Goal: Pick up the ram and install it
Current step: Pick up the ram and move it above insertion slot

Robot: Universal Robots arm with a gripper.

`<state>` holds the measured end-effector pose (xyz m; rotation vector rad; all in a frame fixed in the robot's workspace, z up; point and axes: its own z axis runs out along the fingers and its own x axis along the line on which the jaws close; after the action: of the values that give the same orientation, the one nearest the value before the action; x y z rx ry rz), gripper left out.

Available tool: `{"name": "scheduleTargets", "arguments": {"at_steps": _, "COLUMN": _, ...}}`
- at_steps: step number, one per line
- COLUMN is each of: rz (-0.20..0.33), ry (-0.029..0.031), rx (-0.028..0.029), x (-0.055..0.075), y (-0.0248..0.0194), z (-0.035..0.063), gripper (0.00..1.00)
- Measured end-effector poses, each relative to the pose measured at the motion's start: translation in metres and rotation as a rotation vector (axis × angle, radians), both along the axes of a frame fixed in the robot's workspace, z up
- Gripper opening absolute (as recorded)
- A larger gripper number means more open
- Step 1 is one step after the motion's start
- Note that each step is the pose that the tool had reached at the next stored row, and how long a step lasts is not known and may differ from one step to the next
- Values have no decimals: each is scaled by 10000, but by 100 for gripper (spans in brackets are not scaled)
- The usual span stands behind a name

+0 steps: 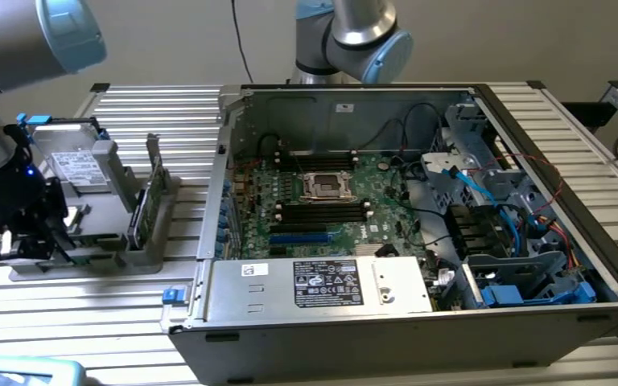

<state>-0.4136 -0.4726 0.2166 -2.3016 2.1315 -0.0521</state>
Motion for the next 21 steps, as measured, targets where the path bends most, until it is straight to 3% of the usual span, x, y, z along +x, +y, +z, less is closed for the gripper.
{"name": "scheduleTargets", "arguments": {"at_steps": 6, "rz": -64, "ry": -2, "rx": 46, "x": -4, "y": -8, "z": -109, "gripper": 31}}
{"name": "scheduleTargets", "arguments": {"at_steps": 10, "rz": -239, "ry": 0, "rx": 48, "x": -20, "y": -6, "z": -182, "gripper": 31}}
{"name": "scheduleTargets", "arguments": {"at_steps": 17, "rz": -254, "ry": -2, "rx": 50, "x": -23, "y": -5, "z": -192, "gripper": 31}}
{"name": "scheduleTargets", "arguments": {"at_steps": 19, "rz": -254, "ry": -2, "rx": 53, "x": -24, "y": -5, "z": -193, "gripper": 29}}
{"name": "scheduleTargets", "arguments": {"at_steps": 21, "rz": -254, "ry": -2, "rx": 49, "x": -24, "y": -5, "z": -192, "gripper": 16}}
